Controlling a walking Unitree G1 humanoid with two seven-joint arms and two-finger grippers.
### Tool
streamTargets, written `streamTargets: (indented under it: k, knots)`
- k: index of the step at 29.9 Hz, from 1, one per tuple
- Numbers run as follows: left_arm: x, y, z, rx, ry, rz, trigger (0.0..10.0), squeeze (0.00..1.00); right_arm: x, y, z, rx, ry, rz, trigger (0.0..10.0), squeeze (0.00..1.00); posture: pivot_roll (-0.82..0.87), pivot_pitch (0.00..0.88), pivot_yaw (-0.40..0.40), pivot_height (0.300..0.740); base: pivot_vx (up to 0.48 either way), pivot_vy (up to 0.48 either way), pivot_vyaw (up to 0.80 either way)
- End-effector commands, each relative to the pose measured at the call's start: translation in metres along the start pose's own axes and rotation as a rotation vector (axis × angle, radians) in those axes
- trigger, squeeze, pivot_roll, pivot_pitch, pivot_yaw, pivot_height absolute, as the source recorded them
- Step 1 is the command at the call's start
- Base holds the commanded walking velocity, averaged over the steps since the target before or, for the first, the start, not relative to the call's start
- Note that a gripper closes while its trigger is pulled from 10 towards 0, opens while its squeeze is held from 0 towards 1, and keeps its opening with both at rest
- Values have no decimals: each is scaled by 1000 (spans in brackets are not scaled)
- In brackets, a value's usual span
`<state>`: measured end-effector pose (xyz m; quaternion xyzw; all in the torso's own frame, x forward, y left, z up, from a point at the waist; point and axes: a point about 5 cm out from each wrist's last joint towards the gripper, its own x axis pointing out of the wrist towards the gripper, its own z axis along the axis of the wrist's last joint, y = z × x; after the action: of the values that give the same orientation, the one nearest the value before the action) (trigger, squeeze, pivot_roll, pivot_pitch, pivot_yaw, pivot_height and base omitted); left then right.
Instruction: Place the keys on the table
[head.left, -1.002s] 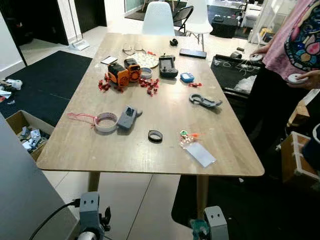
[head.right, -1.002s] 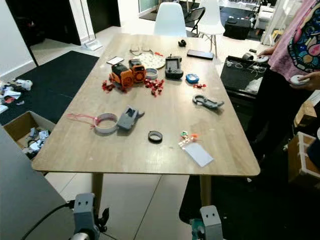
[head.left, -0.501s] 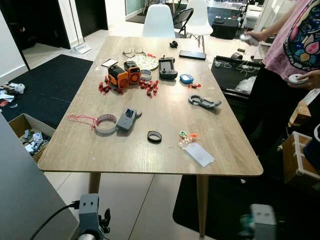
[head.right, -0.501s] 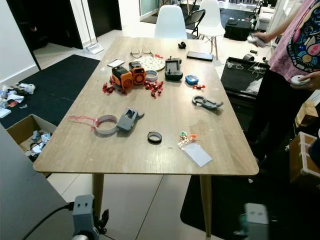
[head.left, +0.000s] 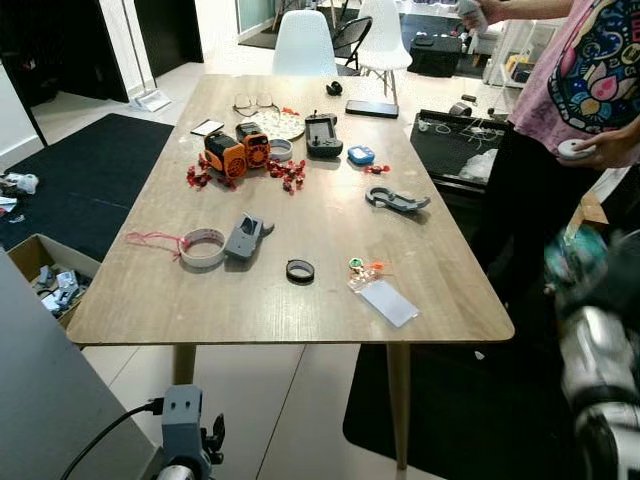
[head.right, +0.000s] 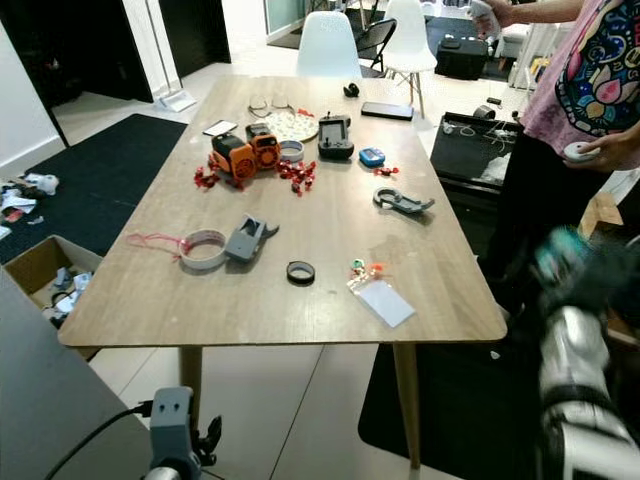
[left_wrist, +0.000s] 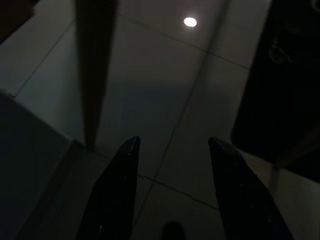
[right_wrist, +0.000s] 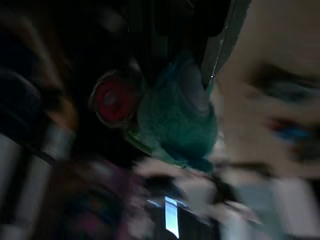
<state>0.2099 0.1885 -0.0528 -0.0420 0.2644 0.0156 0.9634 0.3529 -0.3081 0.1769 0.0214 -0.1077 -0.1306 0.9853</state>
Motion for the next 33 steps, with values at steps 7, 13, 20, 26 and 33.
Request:
streamTargets:
  k: [7, 13, 20, 26, 33]
  knots:
    - [-1, 0, -3, 5, 12, 0, 10000, 0, 2, 111, -10, 58, 112, 521, 10000, 0, 32, 39, -20, 740, 0, 0, 0]
    - [-2, 2, -4, 7, 14, 2, 10000, 0, -12, 153, -17, 37, 176, 757, 10000, 0, 36, 45, -16, 740, 0, 0, 0]
    - [-3, 3, -4, 10, 13, -1, 10000, 0, -29, 171, -20, -27, 233, 961, 10000, 0, 35, 54, -15, 740, 0, 0, 0]
    - [-3, 2, -5, 9, 15, -6, 10000, 0, -35, 167, -26, -65, 297, 1017, 10000, 0, 30, 53, -14, 740, 0, 0, 0]
    - [-2, 0, -5, 10, 17, -14, 10000, 0, -44, 164, -29, -91, 368, 1057, 10000, 0, 27, 52, -12, 740, 0, 0, 0]
